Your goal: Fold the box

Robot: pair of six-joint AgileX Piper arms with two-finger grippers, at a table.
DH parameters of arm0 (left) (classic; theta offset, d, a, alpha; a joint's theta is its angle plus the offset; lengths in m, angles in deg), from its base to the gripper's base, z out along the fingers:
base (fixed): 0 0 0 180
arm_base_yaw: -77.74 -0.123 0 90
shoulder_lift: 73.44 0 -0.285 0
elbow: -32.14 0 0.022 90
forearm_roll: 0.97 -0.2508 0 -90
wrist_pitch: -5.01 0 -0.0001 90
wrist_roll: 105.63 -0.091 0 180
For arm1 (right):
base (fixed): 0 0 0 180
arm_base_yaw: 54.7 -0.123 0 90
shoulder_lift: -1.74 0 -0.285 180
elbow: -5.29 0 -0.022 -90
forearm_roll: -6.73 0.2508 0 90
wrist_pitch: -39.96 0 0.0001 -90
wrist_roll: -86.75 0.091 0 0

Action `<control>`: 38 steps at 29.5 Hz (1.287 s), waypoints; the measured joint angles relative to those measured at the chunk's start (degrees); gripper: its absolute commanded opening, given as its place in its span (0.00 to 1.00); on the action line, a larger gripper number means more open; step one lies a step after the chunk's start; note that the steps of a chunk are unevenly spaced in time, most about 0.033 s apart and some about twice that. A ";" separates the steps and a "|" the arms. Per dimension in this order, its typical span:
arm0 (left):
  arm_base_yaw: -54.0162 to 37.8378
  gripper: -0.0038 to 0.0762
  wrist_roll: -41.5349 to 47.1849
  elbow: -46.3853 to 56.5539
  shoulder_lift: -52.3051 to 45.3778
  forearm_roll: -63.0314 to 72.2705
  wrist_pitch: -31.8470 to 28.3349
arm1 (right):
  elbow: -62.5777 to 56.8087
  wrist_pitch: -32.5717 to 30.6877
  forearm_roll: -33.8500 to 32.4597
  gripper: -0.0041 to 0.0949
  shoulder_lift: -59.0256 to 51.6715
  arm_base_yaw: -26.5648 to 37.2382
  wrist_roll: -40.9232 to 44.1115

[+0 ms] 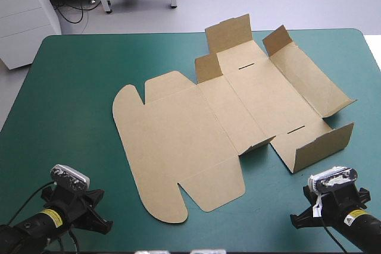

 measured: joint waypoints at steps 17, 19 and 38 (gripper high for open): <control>0.00 0.01 0.36 0.00 0.00 0.00 0.00 | 0.00 0.00 0.00 0.02 0.00 0.00 0.00; 0.00 0.01 0.36 0.00 0.00 0.00 0.14 | 0.00 0.00 0.00 0.02 0.00 0.00 0.00; 0.00 0.01 0.36 0.00 0.00 0.00 0.07 | 0.00 0.00 1.98 0.06 0.00 0.00 2.83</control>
